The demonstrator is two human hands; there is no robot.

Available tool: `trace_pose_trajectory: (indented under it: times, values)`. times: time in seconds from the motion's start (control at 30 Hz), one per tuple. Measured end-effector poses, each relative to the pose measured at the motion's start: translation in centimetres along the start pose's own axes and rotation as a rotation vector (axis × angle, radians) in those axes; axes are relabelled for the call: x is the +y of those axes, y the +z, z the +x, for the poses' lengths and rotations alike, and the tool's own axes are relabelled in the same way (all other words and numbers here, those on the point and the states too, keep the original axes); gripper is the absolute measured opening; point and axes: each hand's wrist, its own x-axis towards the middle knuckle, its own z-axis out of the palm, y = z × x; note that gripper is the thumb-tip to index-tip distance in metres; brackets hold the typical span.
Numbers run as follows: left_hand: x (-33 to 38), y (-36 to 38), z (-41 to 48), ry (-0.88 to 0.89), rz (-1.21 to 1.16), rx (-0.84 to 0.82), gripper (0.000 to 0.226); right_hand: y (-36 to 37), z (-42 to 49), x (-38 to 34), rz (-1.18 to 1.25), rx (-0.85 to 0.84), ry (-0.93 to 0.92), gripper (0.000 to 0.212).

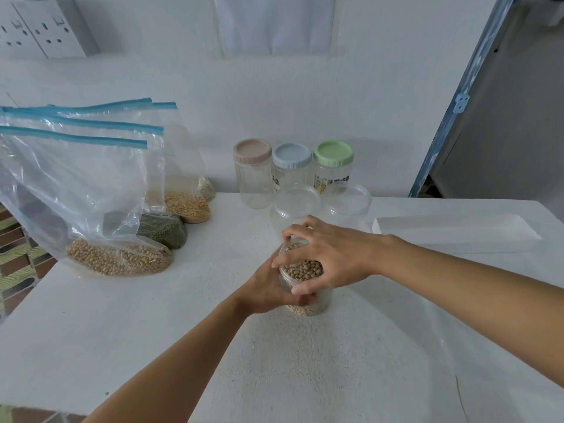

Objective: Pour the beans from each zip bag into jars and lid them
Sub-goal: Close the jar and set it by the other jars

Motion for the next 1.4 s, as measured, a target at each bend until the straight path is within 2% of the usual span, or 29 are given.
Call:
trace_pose_trajectory:
  times: [0.1, 0.2, 0.37, 0.47, 0.6, 0.77, 0.9, 1.07, 1.2, 1.27, 1.33, 1.4]
  values:
    - [0.1, 0.1, 0.1, 0.048, 0.087, -0.009, 0.075, 1.7, 0.2, -0.8, -0.203, 0.141, 0.026, 0.055]
    - [0.3, 0.1, 0.2, 0.095, 0.160, 0.003, 0.066, 3.1, 0.4, -2.0, -0.229, 0.258, 0.124, 0.057]
    - [1.0, -0.2, 0.1, 0.012, 0.172, -0.029, 0.081, 2.1, -0.5, 0.2, -0.134, 0.151, -0.073, 0.056]
    - [1.0, -0.4, 0.2, -0.001, 0.190, -0.036, 0.079, 2.2, 0.0, 0.6, -0.159, 0.174, -0.114, 0.055]
    - [0.8, 0.7, 0.0, 0.041, 0.184, 0.088, 0.069, 3.2, 0.3, 0.3, -0.190, 0.274, -0.084, 0.058]
    - [0.3, 1.7, -0.7, 0.004, 0.137, 0.204, 0.064, 3.8, 0.2, -0.3, -0.186, 0.325, -0.004, 0.060]
    - [0.1, 2.1, -1.0, -0.002, 0.141, 0.227, 0.069, 4.2, 0.3, -0.4, -0.097, 0.389, 0.006, 0.060]
    - [0.8, 2.3, -1.4, -0.021, 0.159, 0.215, 0.087, 6.0, -0.4, 0.2, 0.235, 0.526, 0.049, 0.075]
    - [1.0, 1.5, -2.3, -0.159, 0.187, 0.107, 0.101, 6.9, -1.6, 0.4, 0.353, 0.571, 0.055, 0.076]
    - [1.3, 0.6, -2.9, -0.236, 0.233, 0.027, 0.094, 6.7, -1.8, 0.7, 0.337, 0.555, 0.034, 0.074]
    - [2.0, -0.6, -3.1, -0.298, 0.201, 0.014, 0.077, 6.4, -1.9, 0.8, 0.355, 0.534, 0.037, 0.074]
    - [2.6, -1.8, -2.5, -0.278, 0.212, 0.166, 0.059, 6.2, -1.9, 0.8, 0.363, 0.527, 0.046, 0.072]
